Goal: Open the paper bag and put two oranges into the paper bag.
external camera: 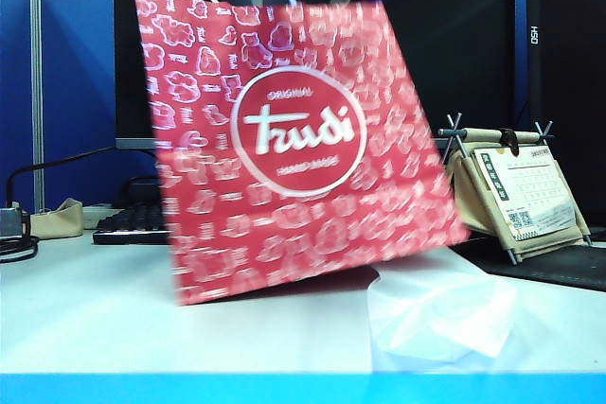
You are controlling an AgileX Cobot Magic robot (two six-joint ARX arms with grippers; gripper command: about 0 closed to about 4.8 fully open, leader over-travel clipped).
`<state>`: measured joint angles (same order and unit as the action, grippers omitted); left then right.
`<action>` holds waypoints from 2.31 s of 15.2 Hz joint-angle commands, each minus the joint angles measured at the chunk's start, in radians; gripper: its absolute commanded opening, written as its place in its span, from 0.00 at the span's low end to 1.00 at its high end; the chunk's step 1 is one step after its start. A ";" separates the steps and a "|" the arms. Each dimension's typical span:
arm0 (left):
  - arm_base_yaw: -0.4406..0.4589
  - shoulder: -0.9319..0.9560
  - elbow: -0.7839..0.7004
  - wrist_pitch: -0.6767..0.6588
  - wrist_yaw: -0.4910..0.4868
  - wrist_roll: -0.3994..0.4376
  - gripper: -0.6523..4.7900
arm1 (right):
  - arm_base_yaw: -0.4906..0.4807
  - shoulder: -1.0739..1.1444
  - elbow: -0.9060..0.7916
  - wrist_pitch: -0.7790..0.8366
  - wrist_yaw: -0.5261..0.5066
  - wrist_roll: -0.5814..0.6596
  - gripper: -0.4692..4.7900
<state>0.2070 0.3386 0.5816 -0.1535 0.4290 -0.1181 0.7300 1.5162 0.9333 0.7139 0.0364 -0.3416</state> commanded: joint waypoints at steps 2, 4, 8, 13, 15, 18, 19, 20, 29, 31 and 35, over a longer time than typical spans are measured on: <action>-0.001 0.001 -0.101 0.118 0.059 -0.099 0.39 | 0.016 0.031 -0.031 0.110 0.036 0.087 0.08; -0.034 0.002 -0.221 0.176 0.031 -0.113 0.38 | 0.021 0.075 -0.036 0.119 0.040 0.088 0.08; -0.175 0.014 -0.406 0.328 -0.160 -0.178 0.31 | 0.021 0.131 -0.036 0.046 0.032 0.202 0.08; -0.266 0.014 -0.546 0.355 -0.331 -0.195 0.26 | 0.021 0.131 -0.036 0.026 0.032 0.219 0.08; -0.267 0.015 -0.571 0.334 -0.339 -0.198 0.26 | 0.021 0.131 -0.036 0.026 0.033 0.218 0.08; -0.267 0.015 -0.571 0.333 -0.339 -0.178 0.26 | 0.021 0.131 -0.036 0.024 0.031 0.218 0.08; -0.268 0.015 -0.571 0.330 -0.335 -0.182 0.27 | 0.021 0.131 -0.036 0.023 0.031 0.218 0.08; -0.268 0.013 -0.571 0.309 -0.335 -0.207 0.27 | 0.021 0.130 -0.036 0.023 0.031 0.218 0.09; -0.268 0.013 -0.571 0.267 -0.338 -0.236 0.27 | 0.034 0.100 -0.034 0.100 0.049 0.196 0.54; -0.268 0.013 -0.571 0.267 -0.339 -0.233 0.27 | 0.065 0.065 -0.034 0.107 0.123 0.090 0.54; -0.269 0.013 -0.571 0.267 -0.339 -0.230 0.27 | 0.134 -0.102 -0.034 0.098 0.282 -0.164 0.53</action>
<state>-0.0597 0.3515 0.0082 0.0975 0.0929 -0.3527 0.8555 1.4609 0.8925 0.7914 0.2630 -0.4568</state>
